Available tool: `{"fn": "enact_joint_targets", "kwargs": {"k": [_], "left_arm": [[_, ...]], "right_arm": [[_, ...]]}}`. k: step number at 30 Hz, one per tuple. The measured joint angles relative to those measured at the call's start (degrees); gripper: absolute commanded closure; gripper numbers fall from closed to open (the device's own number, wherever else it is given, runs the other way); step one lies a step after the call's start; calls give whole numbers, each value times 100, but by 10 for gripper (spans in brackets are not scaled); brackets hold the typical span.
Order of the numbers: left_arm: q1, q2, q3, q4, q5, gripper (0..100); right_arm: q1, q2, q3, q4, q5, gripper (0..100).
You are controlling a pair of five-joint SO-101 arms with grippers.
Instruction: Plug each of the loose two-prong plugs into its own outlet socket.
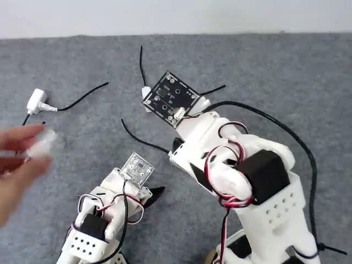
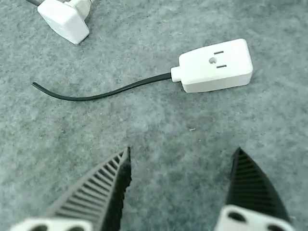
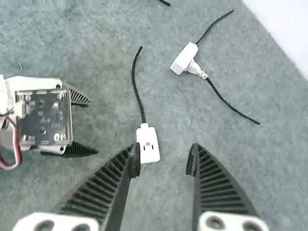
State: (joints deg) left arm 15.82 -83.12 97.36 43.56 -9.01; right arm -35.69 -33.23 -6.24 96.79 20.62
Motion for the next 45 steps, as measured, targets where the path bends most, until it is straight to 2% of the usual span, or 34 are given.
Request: {"fn": "enact_joint_targets", "kwargs": {"k": [4,11,23,30,36,41,45], "left_arm": [[0,0,0,0,0,684],[0,0,0,0,0,684],[9,0,0,0,-9,684],[0,0,0,0,-9,684],[0,0,0,0,-9,684],[0,0,0,0,-9,684],[0,0,0,0,-9,684]], "right_arm": [[-35,0,-18,44,-9,842],[-695,0,-18,299,-9,843],[-1415,-62,-18,316,-9,844],[-1468,-62,-492,360,0,853],[-1451,-62,-536,360,-9,992],[-1266,-70,-536,378,0,932],[-1301,-141,-536,378,-9,939]]}}
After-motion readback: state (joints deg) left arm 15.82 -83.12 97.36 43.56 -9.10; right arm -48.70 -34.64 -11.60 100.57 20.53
